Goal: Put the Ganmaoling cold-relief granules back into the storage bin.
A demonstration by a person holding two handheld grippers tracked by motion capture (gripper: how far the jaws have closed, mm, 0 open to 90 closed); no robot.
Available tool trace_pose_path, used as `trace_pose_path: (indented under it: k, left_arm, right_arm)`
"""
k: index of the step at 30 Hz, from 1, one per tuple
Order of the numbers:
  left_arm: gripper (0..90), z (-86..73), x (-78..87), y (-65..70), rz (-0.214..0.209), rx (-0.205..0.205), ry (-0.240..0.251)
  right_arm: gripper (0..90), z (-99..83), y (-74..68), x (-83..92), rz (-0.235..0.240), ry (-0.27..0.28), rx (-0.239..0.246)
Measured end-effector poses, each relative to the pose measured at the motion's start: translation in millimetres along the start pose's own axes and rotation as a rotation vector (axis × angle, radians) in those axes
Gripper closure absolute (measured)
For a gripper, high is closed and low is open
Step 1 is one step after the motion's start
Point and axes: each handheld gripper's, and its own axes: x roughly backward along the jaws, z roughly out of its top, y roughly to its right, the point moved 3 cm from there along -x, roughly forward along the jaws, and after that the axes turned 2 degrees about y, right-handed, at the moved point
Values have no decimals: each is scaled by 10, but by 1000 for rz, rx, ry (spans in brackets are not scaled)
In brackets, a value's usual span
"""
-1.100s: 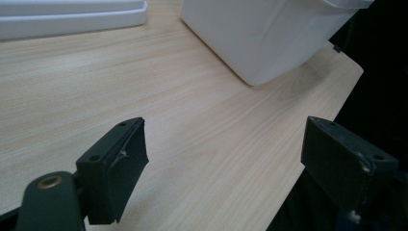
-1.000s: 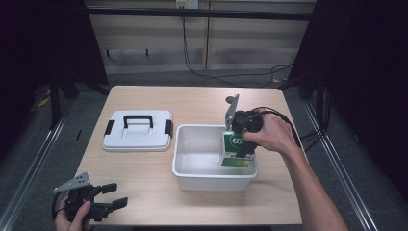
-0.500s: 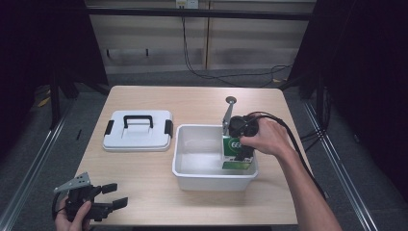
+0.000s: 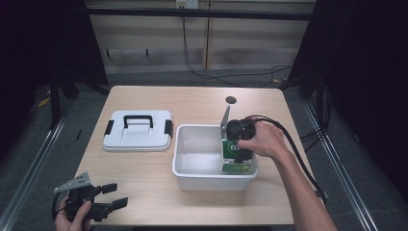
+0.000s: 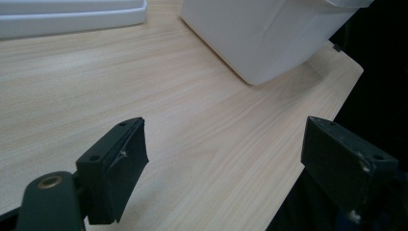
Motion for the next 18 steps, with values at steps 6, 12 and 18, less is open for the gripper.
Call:
trace_pose_path:
  k: [6,12,18]
  left_arm:
    - [162,0,2,1,-2,1,1]
    - [162,0,3,1,-1,0,0]
    - [162,-1,2,0,-1,1,0]
  right_arm:
    - [150,15,20,-46,-4,-12,-10]
    - [146,24,18,-115,-7,-28,1]
    - [136,2,18,-198,5,-39,0]
